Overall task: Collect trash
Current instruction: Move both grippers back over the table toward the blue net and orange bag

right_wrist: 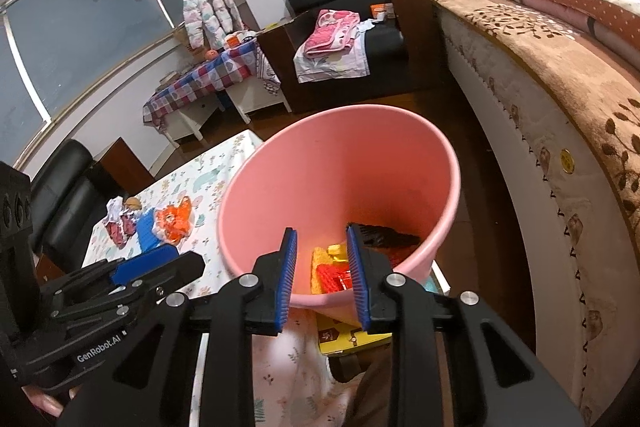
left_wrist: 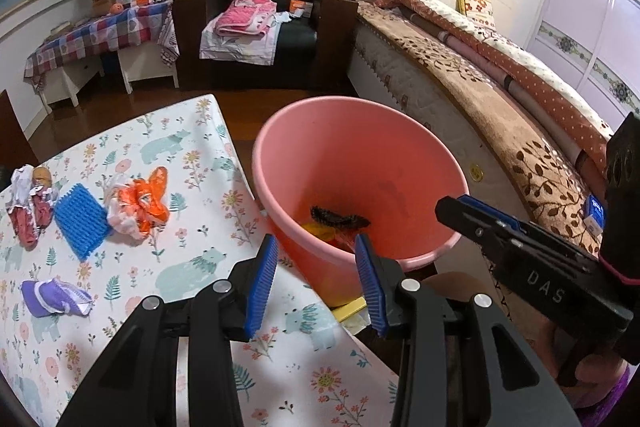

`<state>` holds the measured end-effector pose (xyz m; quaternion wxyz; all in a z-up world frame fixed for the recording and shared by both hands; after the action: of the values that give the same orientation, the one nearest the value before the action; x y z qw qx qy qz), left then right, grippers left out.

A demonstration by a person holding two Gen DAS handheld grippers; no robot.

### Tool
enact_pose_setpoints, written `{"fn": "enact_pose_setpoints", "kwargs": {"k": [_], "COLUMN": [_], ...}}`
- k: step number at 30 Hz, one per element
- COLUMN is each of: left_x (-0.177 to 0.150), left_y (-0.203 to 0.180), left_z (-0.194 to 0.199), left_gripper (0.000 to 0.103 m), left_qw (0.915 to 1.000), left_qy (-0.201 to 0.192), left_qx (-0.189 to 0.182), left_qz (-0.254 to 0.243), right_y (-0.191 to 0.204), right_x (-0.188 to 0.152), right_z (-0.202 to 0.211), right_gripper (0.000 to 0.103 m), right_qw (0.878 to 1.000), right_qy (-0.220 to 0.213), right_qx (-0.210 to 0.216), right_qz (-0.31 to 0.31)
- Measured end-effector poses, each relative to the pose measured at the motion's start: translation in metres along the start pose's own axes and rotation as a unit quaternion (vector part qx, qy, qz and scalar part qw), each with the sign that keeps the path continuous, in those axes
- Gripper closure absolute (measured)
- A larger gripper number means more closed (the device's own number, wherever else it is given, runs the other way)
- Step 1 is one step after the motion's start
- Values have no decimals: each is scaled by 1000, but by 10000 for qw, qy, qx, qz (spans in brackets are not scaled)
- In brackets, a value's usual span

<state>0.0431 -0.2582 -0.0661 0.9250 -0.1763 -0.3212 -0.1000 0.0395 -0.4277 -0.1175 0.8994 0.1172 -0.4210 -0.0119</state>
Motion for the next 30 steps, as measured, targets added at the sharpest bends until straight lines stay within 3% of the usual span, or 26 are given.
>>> {"fn": "enact_pose_setpoints", "kwargs": {"k": [13, 28, 30], "left_x": [2, 0, 0], "left_y": [26, 119, 132], "left_z": [29, 54, 57], "left_gripper": [63, 63, 63], "left_qw": [9991, 9915, 9897], "left_qy": [-360, -599, -622], "left_qx": [190, 638, 709], "left_qz": [154, 966, 1073], "right_y": [43, 108, 118], "right_x": [0, 7, 8], "right_z": [3, -13, -19], "right_gripper": [76, 76, 70], "right_qw": [9990, 9933, 9925], "right_qy": [-13, 34, 79], "right_qx": [228, 815, 861], "right_qz": [379, 814, 869]}}
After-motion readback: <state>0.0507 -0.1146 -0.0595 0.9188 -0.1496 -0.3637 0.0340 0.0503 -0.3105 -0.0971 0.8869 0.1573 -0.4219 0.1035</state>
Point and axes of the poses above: each gripper's, at about its wrist camera, not at the fingertips, and z roughly against the way its jaws point, y to its left, x to its top, the point moved 7 cm from there along -z, roughly the way its jaws point, and after that the axes turned 11 degrees about z, right-handed, at the moved point
